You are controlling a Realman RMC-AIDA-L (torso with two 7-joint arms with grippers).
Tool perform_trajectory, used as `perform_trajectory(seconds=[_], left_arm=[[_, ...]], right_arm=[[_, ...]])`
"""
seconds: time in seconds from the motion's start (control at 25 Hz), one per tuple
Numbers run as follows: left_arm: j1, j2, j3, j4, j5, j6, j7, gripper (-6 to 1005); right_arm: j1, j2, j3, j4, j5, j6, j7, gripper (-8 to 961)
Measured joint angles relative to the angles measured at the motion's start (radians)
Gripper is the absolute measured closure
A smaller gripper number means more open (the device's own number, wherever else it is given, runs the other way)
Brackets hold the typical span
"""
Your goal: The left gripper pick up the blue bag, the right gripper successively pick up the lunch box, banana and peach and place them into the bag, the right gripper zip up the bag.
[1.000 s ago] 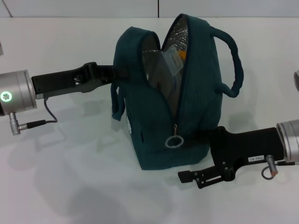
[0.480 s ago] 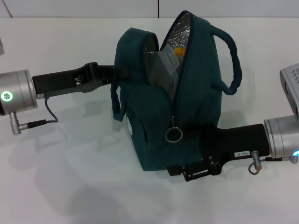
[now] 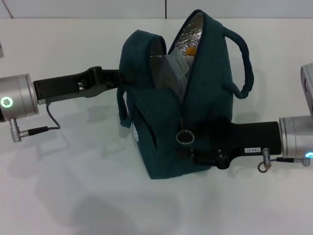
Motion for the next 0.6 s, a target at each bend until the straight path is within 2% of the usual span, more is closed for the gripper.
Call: perform_trajectory(seconds=[0.16, 0.4, 0.48, 0.6], left_arm=[[-0.001, 0.001, 0.0, 0.0, 0.0, 0.0, 0.0, 949], [-0.002, 0.001, 0.0, 0.0, 0.0, -0.003, 0.0, 949], [-0.003, 0.002, 0.0, 0.0, 0.0, -0.003, 0.0, 949], [-0.003, 0.002, 0.0, 0.0, 0.0, -0.003, 0.0, 950]], right_arm=[[-0.001, 0.0, -0.009, 0.0, -0.004, 0.005, 0.0, 473], [-0.01, -0.002, -0.004, 0.0, -0.002, 0.014, -0.009, 688], [-0.011, -0.001, -0.004, 0.0, -0.001, 0.014, -0.017, 908], [-0.012, 0.0, -0.004, 0.0, -0.001, 0.014, -0.021, 919]])
